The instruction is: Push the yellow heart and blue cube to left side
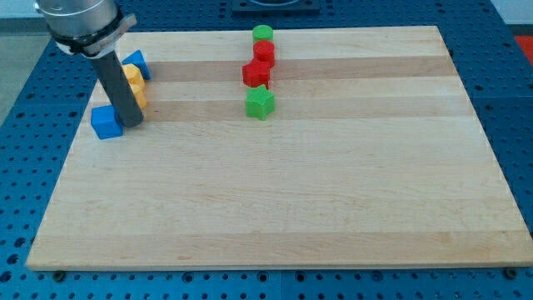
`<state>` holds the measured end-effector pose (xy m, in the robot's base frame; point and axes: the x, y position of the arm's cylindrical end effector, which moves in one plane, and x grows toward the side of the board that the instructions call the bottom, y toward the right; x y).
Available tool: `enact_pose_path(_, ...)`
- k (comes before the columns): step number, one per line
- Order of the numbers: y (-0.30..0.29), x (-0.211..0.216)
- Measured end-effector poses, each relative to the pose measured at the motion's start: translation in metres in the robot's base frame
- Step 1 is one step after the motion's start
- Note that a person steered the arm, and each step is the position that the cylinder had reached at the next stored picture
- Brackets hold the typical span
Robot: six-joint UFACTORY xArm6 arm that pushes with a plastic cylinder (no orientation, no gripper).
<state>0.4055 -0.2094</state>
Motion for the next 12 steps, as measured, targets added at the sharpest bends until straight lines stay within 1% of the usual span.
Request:
enact_pose_path(1, 0.06, -0.009)
enact_pose_path(2, 0.037, -0.039)
enact_pose_path(3, 0.0, -0.042)
enact_pose_path(4, -0.019, -0.039)
enact_pose_path(5, 0.034, -0.012)
enact_pose_path(6, 0.031, 0.048)
enact_pose_path(7, -0.033, 0.046)
enact_pose_path(8, -0.08, 0.036)
enact_pose_path(9, -0.067, 0.032)
enact_pose_path(10, -0.096, 0.029)
enact_pose_path(11, -0.095, 0.029)
enact_pose_path(12, -0.095, 0.01)
